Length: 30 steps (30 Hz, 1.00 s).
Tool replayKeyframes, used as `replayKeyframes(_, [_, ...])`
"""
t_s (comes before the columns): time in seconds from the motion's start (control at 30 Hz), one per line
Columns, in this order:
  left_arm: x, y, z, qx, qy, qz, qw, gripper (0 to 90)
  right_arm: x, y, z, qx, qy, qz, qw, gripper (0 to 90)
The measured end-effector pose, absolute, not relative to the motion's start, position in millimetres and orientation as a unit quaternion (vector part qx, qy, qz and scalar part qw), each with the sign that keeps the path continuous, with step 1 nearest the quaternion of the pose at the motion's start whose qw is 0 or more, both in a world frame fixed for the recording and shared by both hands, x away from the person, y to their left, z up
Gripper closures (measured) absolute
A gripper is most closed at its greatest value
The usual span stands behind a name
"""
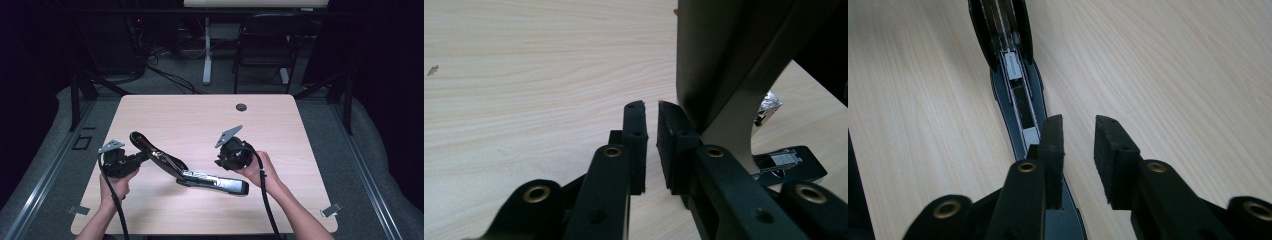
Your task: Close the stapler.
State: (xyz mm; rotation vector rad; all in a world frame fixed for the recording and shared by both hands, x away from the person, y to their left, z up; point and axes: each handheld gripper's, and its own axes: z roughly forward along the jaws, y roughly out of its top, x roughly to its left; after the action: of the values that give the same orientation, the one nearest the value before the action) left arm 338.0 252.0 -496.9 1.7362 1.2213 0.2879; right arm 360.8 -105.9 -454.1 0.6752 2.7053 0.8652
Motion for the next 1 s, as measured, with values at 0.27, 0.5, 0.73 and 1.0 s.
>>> replayKeyframes(0.27, [337.1,242.0,-491.0,0.720,0.484,0.137,0.479,90.0,357.8,-102.3,-450.5,0.228,0.916,0.311,0.115,81.7])
replayKeyframes(0.5, [332.7,235.1,-487.3,0.722,0.477,0.157,0.475,90.0,356.3,-95.5,-448.7,0.217,0.918,0.311,0.118,83.0])
replayKeyframes(0.73, [329.9,228.2,-484.4,0.730,0.464,0.154,0.478,90.0,356.4,-92.6,-449.2,0.218,0.914,0.321,0.117,83.0])
replayKeyframes(1.0, [331.8,227.9,-486.3,0.731,0.461,0.146,0.481,90.0,358.9,-85.2,-451.6,0.217,0.914,0.322,0.114,82.7])
